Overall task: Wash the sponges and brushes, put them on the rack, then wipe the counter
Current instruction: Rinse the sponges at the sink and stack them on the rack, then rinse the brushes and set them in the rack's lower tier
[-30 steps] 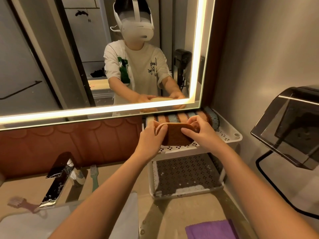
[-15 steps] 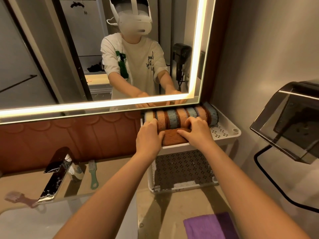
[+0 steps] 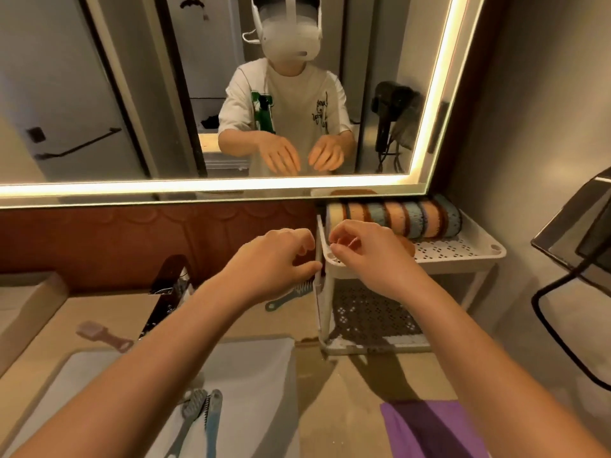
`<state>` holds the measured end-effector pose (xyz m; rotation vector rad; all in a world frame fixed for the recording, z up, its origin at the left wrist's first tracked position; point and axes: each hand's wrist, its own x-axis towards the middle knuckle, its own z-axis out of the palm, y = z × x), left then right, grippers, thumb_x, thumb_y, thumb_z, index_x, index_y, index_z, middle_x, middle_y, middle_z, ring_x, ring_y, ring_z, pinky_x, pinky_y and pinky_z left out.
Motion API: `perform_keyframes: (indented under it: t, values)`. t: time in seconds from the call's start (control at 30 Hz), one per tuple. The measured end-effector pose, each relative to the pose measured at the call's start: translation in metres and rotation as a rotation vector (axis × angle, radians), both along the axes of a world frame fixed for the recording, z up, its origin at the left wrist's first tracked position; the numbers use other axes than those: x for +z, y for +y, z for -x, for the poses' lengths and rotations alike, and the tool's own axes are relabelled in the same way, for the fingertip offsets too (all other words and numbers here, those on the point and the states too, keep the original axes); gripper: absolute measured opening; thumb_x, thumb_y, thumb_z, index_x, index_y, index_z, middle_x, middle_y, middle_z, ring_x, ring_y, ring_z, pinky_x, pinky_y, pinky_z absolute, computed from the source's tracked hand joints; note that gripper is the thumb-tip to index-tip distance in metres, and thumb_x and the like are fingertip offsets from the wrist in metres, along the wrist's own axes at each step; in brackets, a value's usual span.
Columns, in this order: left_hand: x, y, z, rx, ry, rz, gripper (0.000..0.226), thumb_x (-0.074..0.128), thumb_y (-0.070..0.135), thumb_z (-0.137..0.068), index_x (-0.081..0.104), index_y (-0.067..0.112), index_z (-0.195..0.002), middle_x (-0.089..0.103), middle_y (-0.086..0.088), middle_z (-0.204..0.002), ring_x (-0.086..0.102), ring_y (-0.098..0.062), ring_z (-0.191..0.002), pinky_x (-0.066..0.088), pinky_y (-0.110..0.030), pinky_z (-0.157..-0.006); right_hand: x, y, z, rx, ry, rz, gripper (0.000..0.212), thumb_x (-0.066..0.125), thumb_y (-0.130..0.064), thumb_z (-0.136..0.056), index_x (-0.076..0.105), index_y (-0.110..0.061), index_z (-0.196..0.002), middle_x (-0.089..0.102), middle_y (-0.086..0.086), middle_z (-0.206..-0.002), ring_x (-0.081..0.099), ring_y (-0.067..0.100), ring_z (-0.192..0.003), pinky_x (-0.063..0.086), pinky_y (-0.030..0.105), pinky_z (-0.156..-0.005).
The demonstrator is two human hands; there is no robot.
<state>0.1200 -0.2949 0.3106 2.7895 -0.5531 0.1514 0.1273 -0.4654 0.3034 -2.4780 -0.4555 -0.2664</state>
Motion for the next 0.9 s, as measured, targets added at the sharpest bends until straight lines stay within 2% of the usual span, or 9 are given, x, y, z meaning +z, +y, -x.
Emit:
perform_keyframes:
  t: [0.07, 0.17, 0.27, 0.37, 0.5, 0.6, 0.7, 0.9]
  values:
    - [0.002, 0.028, 0.018, -0.012, 0.119, -0.148, 0.044, 0.051, 0.047, -0.089, 0.046, 0.028, -0.128, 0.056, 0.006, -0.126, 0.054, -0.010, -0.111, 0.048, -0.032, -0.095, 0.001, 0.024, 0.011, 0.077, 0.078, 0.042, 0.022, 0.052, -0.031, -0.094, 0.060, -0.025, -0.113, 0.060, -0.009, -0.102, 0.056, 0.009, -0.093, 0.048, 0.026, -0.079]
    - [-0.002, 0.061, 0.039, -0.004, 0.293, -0.193, 0.046, 0.048, 0.048, -0.091, 0.043, 0.027, -0.132, 0.054, 0.004, -0.129, 0.052, -0.012, -0.114, 0.044, -0.030, -0.098, -0.006, 0.053, 0.020, 0.198, 0.221, 0.123, 0.027, 0.053, -0.031, -0.093, 0.058, -0.025, -0.119, 0.060, -0.009, -0.101, 0.057, 0.007, -0.093, 0.047, 0.023, -0.079]
    - [-0.017, 0.103, 0.058, 0.063, 0.382, -0.170, 0.047, 0.048, 0.047, -0.091, 0.042, 0.026, -0.133, 0.053, 0.001, -0.130, 0.052, -0.015, -0.115, 0.041, -0.029, -0.094, -0.022, 0.091, 0.026, 0.299, 0.363, 0.198, 0.031, 0.053, -0.030, -0.094, 0.055, -0.026, -0.124, 0.062, -0.006, -0.111, 0.058, 0.009, -0.100, 0.049, 0.026, -0.087]
    - [-0.038, 0.151, 0.078, 0.145, 0.466, -0.134, 0.045, 0.047, 0.045, -0.092, 0.042, 0.025, -0.132, 0.052, -0.001, -0.132, 0.052, -0.017, -0.115, 0.043, -0.032, -0.096, -0.042, 0.133, 0.035, 0.356, 0.450, 0.260, 0.034, 0.051, -0.029, -0.094, 0.052, -0.024, -0.128, 0.060, -0.004, -0.118, 0.056, 0.011, -0.102, 0.046, 0.024, -0.085]
    - [-0.067, 0.210, 0.112, 0.251, 0.560, -0.084, 0.047, 0.047, 0.046, -0.092, 0.041, 0.025, -0.134, 0.052, 0.000, -0.132, 0.054, -0.016, -0.113, 0.045, -0.035, -0.098, -0.075, 0.188, 0.044, 0.426, 0.515, 0.339, 0.034, 0.050, -0.030, -0.095, 0.051, -0.024, -0.128, 0.059, -0.005, -0.114, 0.053, 0.010, -0.095, 0.044, 0.025, -0.082]
    - [-0.091, 0.254, 0.138, 0.322, 0.637, -0.023, 0.046, 0.045, 0.046, -0.093, 0.042, 0.024, -0.133, 0.053, 0.000, -0.130, 0.056, -0.016, -0.110, 0.047, -0.035, -0.095, -0.098, 0.231, 0.055, 0.488, 0.574, 0.371, 0.034, 0.050, -0.029, -0.095, 0.052, -0.022, -0.128, 0.059, -0.001, -0.116, 0.054, 0.013, -0.098, 0.048, 0.031, -0.089]
    - [-0.117, 0.287, 0.160, 0.384, 0.687, 0.047, 0.046, 0.046, 0.046, -0.093, 0.044, 0.022, -0.132, 0.054, -0.001, -0.130, 0.056, -0.017, -0.109, 0.048, -0.036, -0.094, -0.118, 0.267, 0.066, 0.525, 0.614, 0.365, 0.034, 0.052, -0.028, -0.094, 0.053, -0.019, -0.127, 0.060, 0.003, -0.117, 0.056, 0.016, -0.100, 0.047, 0.031, -0.088]
    - [-0.167, 0.355, 0.206, 0.512, 0.713, 0.163, 0.047, 0.046, 0.041, -0.094, 0.043, 0.017, -0.134, 0.049, -0.006, -0.136, 0.049, -0.020, -0.120, 0.042, -0.030, -0.096, -0.168, 0.343, 0.094, 0.578, 0.687, 0.380, 0.031, 0.054, -0.030, -0.093, 0.057, -0.019, -0.122, 0.062, 0.005, -0.116, 0.058, 0.019, -0.099, 0.046, 0.030, -0.085]
